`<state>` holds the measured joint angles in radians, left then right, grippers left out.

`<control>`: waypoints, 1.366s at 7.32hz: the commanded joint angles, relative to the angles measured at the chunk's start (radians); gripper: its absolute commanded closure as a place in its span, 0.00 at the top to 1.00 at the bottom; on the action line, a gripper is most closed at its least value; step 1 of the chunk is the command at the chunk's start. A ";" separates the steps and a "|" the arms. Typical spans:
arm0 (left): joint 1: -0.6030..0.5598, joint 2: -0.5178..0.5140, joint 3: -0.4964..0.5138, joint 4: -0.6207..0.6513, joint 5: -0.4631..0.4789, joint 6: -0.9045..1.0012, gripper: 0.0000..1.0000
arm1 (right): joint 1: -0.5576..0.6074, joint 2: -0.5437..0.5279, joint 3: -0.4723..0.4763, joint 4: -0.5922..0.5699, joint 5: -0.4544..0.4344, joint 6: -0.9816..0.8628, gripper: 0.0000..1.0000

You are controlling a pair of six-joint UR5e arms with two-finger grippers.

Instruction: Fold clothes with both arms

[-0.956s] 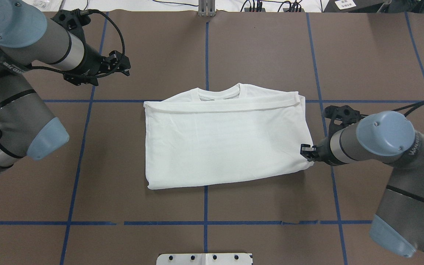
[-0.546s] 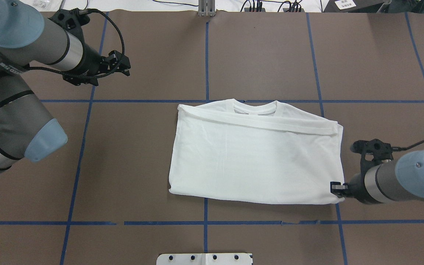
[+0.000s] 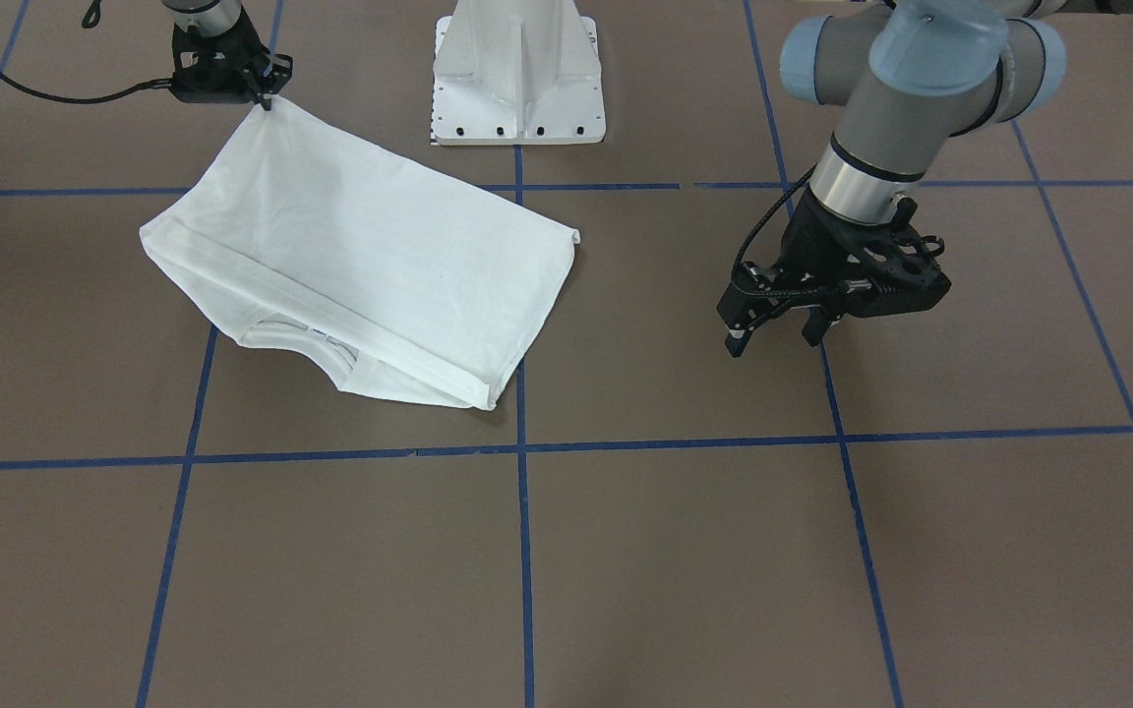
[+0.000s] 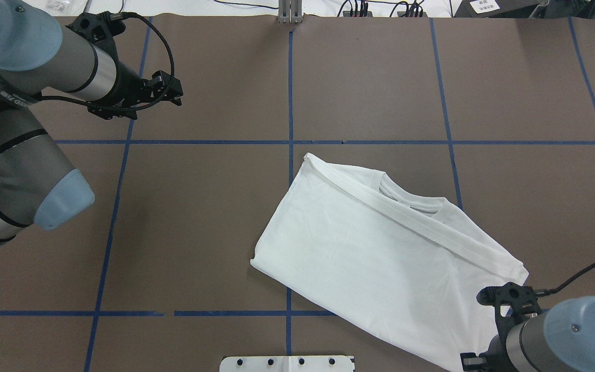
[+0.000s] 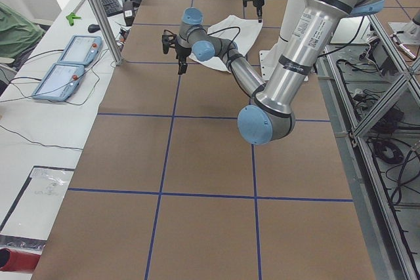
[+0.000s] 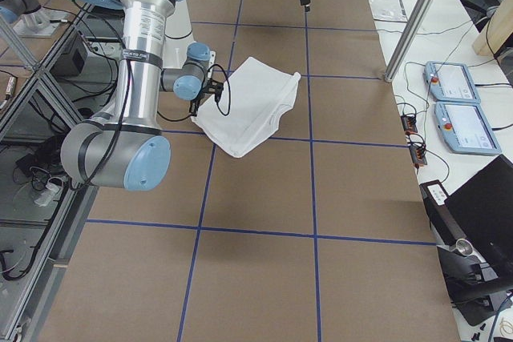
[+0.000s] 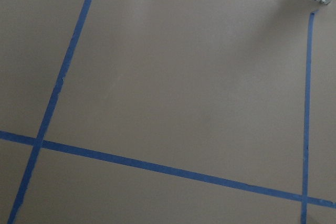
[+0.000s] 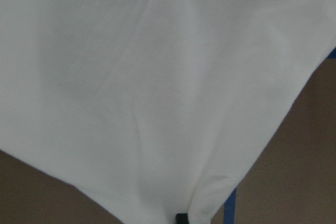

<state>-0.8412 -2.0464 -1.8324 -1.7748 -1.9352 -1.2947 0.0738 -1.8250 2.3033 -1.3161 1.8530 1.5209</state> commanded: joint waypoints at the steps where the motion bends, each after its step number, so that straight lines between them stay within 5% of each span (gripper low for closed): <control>1: 0.002 0.000 -0.002 0.000 0.012 0.000 0.99 | -0.119 0.000 0.012 0.000 -0.017 0.030 0.00; 2: 0.004 0.000 -0.004 0.000 0.012 0.000 0.99 | -0.153 0.003 0.010 0.000 -0.038 0.051 0.13; 3: 0.004 -0.001 -0.004 0.000 0.012 0.002 0.99 | -0.161 0.009 0.012 0.000 -0.049 0.059 0.99; 5: 0.045 -0.005 -0.004 -0.002 0.010 0.000 1.00 | -0.126 0.071 0.010 0.000 -0.180 0.059 1.00; 10: 0.354 -0.027 -0.004 -0.017 0.005 -0.226 1.00 | 0.185 0.303 -0.004 -0.003 -0.264 0.053 1.00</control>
<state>-0.5773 -2.0619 -1.8369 -1.7867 -1.9329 -1.4308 0.1887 -1.5633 2.3017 -1.3169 1.5945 1.5764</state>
